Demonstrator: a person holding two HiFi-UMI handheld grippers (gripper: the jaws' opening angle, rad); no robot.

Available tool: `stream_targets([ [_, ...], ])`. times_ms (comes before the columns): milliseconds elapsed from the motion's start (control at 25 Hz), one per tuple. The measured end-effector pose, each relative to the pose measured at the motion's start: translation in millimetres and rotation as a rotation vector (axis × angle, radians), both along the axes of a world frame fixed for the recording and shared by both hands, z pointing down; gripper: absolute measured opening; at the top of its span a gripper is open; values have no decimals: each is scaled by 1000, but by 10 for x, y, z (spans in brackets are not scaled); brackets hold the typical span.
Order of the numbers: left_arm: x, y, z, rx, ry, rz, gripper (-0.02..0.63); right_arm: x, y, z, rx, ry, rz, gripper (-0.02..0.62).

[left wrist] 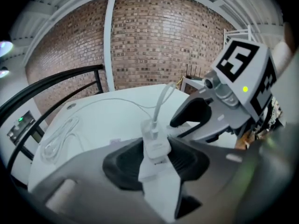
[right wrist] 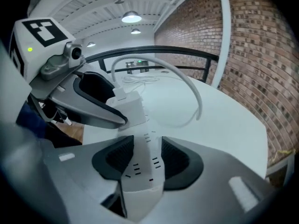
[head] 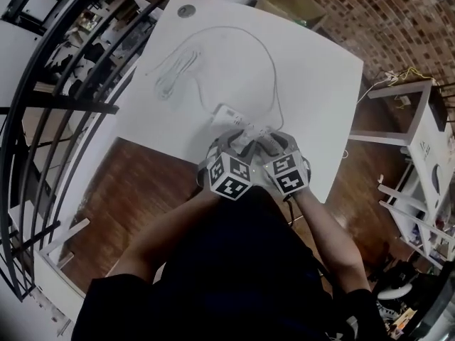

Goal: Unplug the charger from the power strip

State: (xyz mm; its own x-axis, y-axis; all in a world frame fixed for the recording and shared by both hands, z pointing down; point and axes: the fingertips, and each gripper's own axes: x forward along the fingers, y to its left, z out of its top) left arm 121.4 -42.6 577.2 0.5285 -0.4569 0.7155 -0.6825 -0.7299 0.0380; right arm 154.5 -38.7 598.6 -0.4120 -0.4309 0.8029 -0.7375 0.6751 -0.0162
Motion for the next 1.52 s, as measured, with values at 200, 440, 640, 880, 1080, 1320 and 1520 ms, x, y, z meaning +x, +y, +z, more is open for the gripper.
stream_targets([
  [200, -42, 8, 7, 5, 21, -17, 158, -219, 59, -11, 79, -31, -139, 114],
  [440, -65, 4, -15, -14, 45, -44, 155, -224, 64, 19, 24, -91, -86, 115],
  [640, -79, 2, -20, -13, 34, -41, 155, -243, 69, 28, 1, -83, -83, 115],
  [880, -121, 16, -37, -27, 41, -54, 152, -288, 95, 21, 1, -96, -69, 114],
  [1080, -146, 36, -46, -20, 30, -47, 153, -317, 110, 19, 0, -96, -67, 112],
  [1320, -38, -11, -401, 136, 47, 17, 146, -314, 108, 28, 0, -101, -58, 112],
  [1520, -51, -107, -584, 151, 83, 8, 146, -305, 121, 28, -1, -111, -40, 110],
])
